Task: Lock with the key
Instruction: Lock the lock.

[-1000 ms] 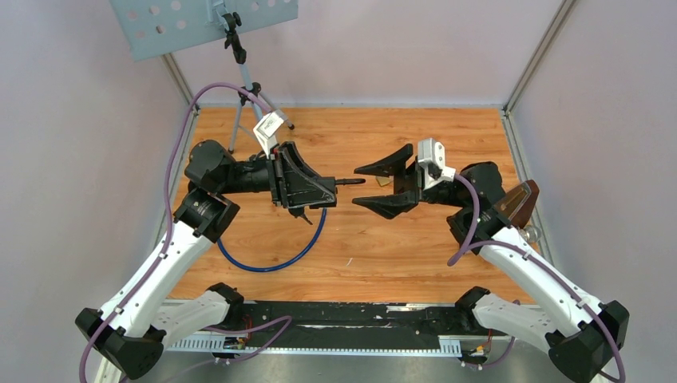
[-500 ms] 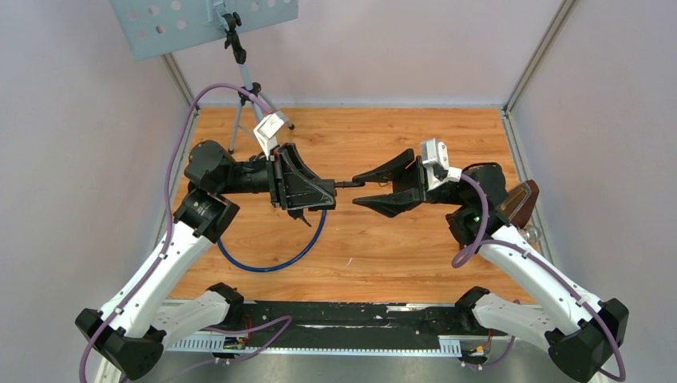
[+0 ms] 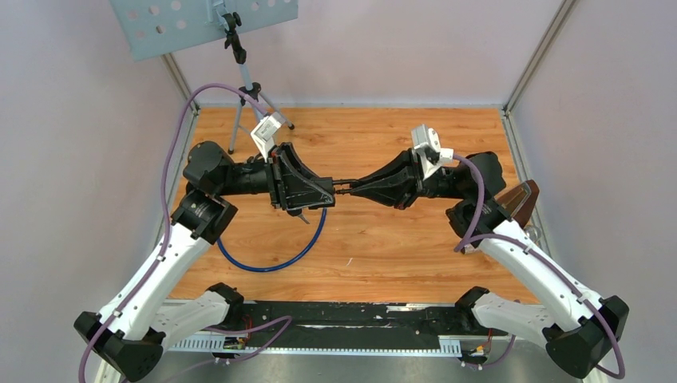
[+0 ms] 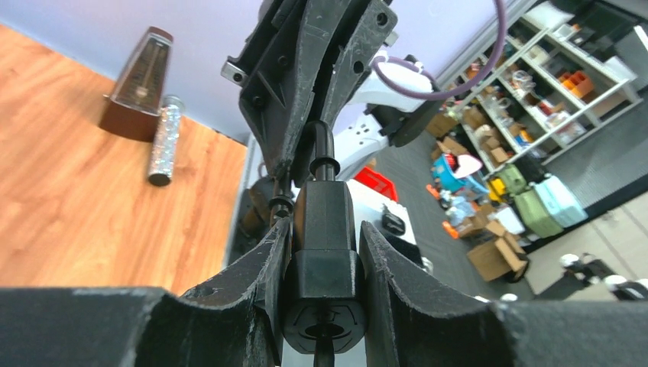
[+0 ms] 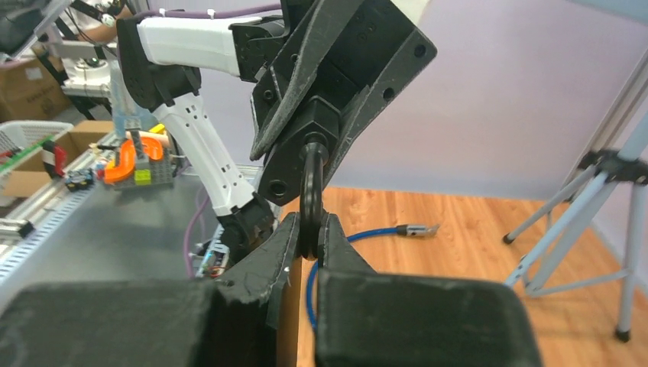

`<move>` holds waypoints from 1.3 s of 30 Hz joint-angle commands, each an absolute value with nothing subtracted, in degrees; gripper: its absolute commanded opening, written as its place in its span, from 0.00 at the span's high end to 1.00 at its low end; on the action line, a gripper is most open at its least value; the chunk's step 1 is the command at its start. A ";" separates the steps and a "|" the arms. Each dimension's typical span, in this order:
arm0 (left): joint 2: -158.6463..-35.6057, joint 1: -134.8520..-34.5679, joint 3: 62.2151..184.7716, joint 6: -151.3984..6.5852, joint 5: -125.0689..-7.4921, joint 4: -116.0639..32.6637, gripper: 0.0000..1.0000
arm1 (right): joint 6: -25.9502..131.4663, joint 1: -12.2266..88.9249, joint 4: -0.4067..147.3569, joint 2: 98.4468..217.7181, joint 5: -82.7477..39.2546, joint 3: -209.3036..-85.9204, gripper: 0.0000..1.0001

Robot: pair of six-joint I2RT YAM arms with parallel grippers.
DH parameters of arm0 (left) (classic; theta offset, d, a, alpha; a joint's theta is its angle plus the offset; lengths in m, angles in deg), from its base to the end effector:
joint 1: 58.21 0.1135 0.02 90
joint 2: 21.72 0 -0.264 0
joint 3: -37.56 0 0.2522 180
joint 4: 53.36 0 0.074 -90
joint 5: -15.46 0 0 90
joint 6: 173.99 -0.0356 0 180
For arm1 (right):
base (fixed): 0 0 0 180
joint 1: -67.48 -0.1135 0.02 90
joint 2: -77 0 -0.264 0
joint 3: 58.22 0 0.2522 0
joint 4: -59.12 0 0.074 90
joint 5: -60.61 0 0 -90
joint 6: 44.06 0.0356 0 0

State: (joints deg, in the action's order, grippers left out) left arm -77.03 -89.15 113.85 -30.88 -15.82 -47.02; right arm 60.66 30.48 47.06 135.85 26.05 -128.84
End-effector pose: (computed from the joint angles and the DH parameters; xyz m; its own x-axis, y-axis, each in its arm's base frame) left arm 0.1514 -0.1262 0.4442 -0.6506 -0.0942 -0.7536 0.7594 -0.0918 -0.6442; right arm 0.1553 0.1537 0.4289 0.0725 0.2351 -0.9693 -0.9941 -0.0621 -0.0894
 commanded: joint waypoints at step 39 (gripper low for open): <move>-77.00 -89.32 112.62 -46.55 -28.14 -43.02 1.00 | 77.13 21.11 49.26 137.24 0.43 -126.60 0.68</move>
State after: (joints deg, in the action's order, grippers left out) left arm -74.93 -87.38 112.12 -45.99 -25.61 -44.61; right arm 80.90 23.90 44.87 138.65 5.68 -125.98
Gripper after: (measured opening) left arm 0.411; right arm 0.233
